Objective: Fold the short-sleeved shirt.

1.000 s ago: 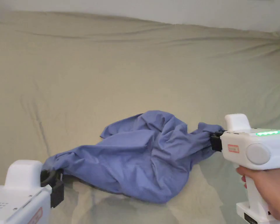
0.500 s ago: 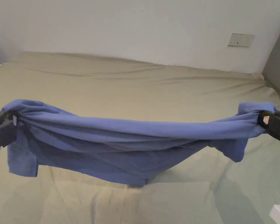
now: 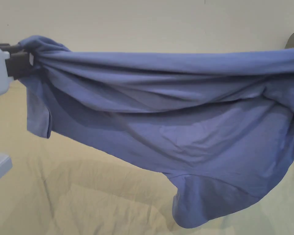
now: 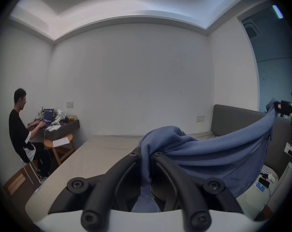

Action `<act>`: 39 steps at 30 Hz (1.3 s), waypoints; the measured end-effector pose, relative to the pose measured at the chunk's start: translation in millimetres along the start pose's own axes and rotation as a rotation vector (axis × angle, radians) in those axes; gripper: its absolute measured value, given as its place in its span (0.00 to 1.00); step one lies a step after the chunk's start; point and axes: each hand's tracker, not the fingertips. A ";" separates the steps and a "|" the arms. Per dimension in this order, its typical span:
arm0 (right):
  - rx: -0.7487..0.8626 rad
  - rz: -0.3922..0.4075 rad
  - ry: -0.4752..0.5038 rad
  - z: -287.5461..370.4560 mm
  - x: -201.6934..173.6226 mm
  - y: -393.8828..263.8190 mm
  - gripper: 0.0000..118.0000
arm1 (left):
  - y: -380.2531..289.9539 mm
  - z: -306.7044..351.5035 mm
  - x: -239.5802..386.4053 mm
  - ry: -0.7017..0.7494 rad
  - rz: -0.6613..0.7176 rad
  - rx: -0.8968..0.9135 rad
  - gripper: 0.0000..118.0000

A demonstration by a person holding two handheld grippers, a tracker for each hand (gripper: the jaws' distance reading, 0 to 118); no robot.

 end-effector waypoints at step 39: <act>-0.647 0.141 -0.037 -127.9 -4.6 -324.1 0.10 | -261.1 -218.7 16.4 -0.075 -0.360 -0.620 0.06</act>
